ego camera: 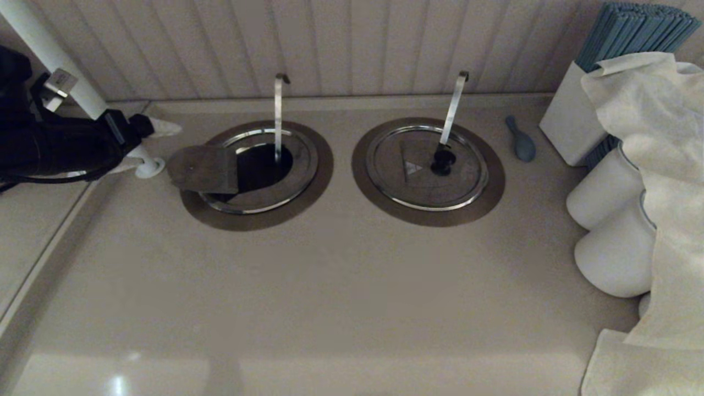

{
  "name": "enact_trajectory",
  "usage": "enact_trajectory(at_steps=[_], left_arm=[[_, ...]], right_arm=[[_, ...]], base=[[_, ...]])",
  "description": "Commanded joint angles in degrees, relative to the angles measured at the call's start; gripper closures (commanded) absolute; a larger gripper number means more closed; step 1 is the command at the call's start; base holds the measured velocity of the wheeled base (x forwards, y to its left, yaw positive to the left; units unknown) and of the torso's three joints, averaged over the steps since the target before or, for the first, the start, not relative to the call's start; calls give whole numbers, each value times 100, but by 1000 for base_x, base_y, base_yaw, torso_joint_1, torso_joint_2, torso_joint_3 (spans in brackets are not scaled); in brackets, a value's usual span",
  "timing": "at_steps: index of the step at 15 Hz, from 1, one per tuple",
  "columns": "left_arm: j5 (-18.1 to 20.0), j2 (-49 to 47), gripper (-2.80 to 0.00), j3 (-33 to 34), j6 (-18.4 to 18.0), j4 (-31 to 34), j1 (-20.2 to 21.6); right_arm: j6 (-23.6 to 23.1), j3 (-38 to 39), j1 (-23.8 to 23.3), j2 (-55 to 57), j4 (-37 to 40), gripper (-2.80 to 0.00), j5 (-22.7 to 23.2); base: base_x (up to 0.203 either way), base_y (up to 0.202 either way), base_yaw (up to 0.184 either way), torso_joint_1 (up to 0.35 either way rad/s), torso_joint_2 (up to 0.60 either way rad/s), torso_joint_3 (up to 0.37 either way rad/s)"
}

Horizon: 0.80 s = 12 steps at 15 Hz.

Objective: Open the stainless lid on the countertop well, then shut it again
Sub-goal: Close the lid

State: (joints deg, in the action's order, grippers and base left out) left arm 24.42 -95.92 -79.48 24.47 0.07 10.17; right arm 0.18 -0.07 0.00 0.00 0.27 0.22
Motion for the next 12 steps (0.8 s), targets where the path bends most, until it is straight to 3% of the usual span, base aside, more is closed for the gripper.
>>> enact_trajectory(at_steps=[1, 12], left_arm=[[10, -76, -280, 29, 23, -84, 12], [-16, -539, -280, -6, -3, -209, 184]], right_arm=[[-1, 6, 0, 9, 0, 0, 4], [-1, -1, 0, 9, 0, 0, 4]], base=[[0, 0, 0, 0, 0, 0], [0, 0, 0, 0, 0, 0]])
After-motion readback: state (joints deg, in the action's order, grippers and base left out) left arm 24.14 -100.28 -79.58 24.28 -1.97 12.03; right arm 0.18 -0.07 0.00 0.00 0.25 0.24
